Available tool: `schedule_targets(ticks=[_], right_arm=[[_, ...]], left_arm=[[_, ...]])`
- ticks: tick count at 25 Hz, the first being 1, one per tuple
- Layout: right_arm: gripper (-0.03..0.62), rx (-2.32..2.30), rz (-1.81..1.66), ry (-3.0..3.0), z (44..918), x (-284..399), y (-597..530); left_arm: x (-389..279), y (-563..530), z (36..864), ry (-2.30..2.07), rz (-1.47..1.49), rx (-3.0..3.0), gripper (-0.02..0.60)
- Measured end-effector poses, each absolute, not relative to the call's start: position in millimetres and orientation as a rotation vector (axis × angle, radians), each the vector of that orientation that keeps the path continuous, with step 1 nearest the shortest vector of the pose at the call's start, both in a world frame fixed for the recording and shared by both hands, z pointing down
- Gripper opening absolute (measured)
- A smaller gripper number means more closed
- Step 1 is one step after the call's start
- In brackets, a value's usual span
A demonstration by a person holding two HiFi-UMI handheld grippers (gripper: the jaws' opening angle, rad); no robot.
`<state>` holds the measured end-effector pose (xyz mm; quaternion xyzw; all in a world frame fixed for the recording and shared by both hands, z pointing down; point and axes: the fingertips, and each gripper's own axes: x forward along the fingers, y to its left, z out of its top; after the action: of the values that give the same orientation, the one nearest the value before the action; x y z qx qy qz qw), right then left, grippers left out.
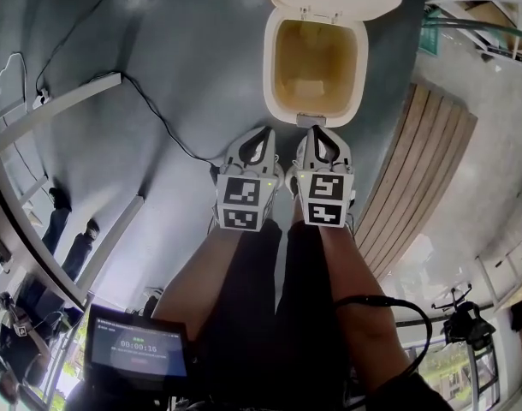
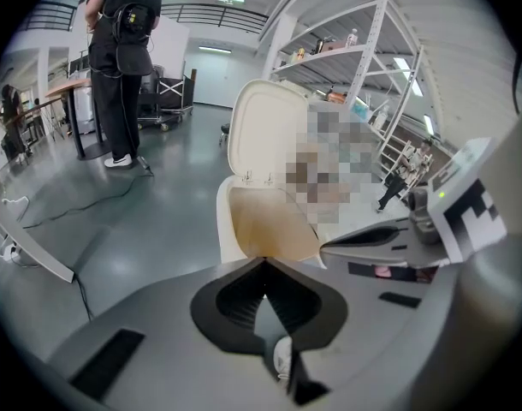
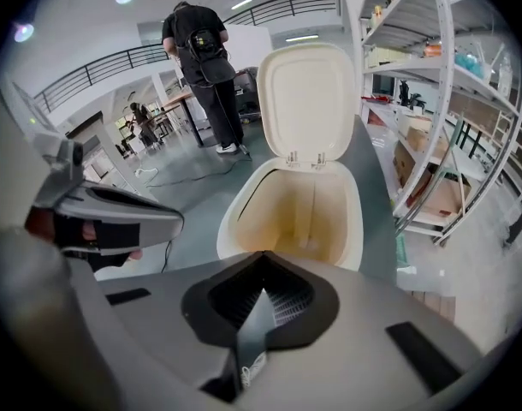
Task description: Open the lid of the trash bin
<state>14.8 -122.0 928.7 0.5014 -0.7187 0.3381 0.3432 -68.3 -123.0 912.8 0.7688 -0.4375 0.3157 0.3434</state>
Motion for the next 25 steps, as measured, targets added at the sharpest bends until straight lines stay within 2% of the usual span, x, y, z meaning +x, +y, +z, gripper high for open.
schedule_targets(ticks=[25], right_arm=[[0.001,1.509,0.668,-2.092,664.8,29.9,-166.1]], left_arm=[[-33.2,-190.5,651.9,-1.279,0.692,2.270,-0.002]])
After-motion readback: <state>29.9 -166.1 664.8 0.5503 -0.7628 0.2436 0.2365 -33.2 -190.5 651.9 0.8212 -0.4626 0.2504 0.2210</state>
